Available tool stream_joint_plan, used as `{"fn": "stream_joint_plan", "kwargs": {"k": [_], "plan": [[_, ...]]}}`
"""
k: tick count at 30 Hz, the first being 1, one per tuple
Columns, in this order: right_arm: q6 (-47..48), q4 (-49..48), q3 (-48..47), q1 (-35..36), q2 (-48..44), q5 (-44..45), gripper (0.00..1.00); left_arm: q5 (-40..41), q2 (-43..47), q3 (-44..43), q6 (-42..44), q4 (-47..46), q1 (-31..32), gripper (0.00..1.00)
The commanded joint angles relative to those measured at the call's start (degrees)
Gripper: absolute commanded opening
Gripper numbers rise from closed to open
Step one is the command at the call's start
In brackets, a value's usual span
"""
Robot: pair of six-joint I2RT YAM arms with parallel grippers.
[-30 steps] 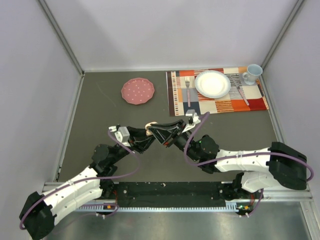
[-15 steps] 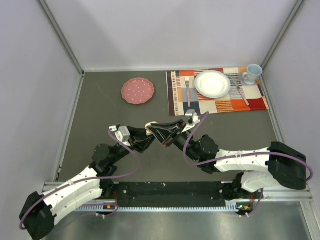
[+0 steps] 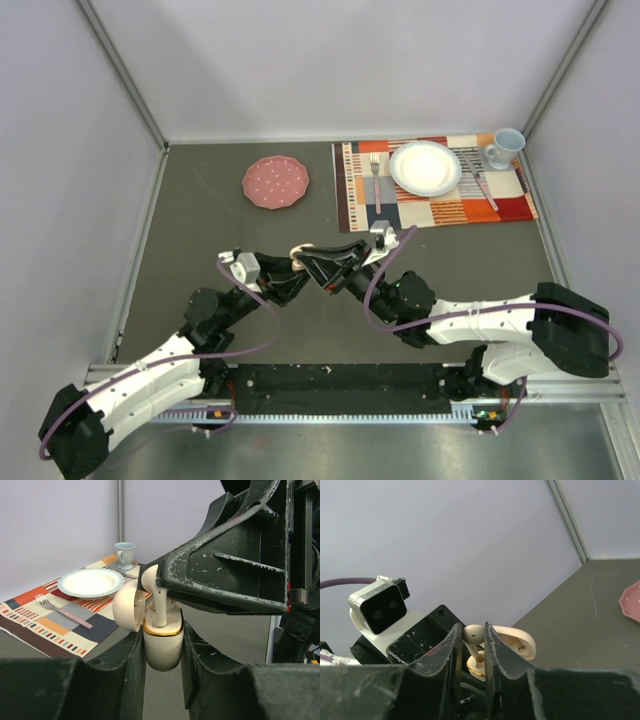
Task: Insert the wireless bluetooth earbuds into the charging case
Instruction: Insert the left earbud into the left side groove of the charging case.
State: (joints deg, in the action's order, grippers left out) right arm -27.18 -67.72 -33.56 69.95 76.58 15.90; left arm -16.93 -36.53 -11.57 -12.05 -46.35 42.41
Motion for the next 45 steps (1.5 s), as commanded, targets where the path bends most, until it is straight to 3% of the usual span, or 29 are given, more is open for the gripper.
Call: {"fn": "stream_joint_plan", "kwargs": {"k": [1,31,45], "plan": [[1.78,3.21,-1.07,1.24,1.56,1.15,0.00,-1.53,0.50,-3.02,-0.43,-9.37,0.39,0.00],[4.33,3.47,-0.54,2.73,2.00,10.03,0.00,0.84,2.34,-2.58,-0.16,-10.96,0.83,0.00],[4.50,6.55,-1.68,2.73,1.03,10.03,0.13,0.93,3.40,-2.75,0.36,-9.81,0.74,0.00]]}}
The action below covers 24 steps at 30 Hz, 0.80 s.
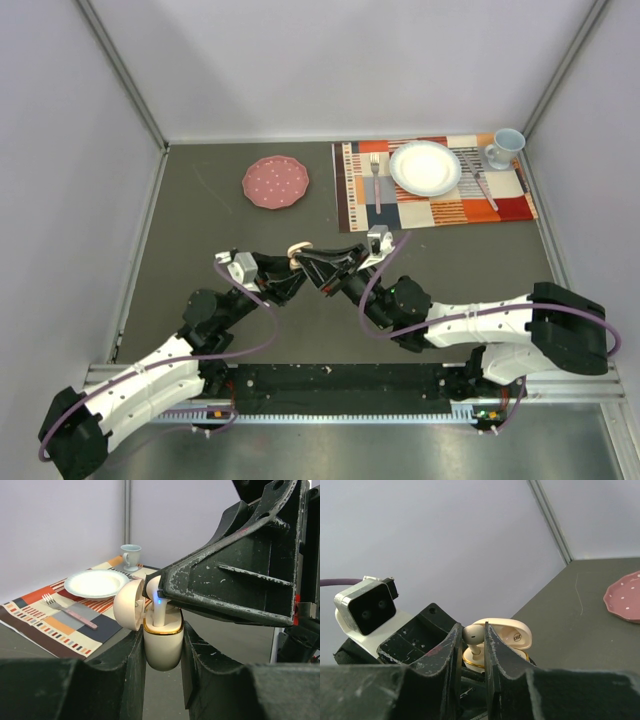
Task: Insert the wireless bluetooth earbuds into the charging case
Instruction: Insert the left earbud into the left side groove of the charging case.
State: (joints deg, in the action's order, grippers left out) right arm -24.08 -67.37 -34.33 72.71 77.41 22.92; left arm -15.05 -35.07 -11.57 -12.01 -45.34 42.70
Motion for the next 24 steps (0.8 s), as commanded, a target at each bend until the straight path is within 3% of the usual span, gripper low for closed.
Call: {"fn": "stream_joint_plan", "kwargs": {"k": [1,13,24], "plan": [[1.66,6.12,-1.00,-0.02,0.11,2.75,0.16,-0.95,1.93,-2.75,0.23,-10.73,0.54,0.00],[2.28,5.68,-1.01,-0.02,-1.47,1.96,0.28,-1.04,2.20,-2.67,0.06,-10.03,0.54,0.00],[3.94,6.29,-1.45,0.07,-2.52,2.13,0.30,-1.30,2.46,-2.75,-0.21,-9.59,0.54,0.00]]}}
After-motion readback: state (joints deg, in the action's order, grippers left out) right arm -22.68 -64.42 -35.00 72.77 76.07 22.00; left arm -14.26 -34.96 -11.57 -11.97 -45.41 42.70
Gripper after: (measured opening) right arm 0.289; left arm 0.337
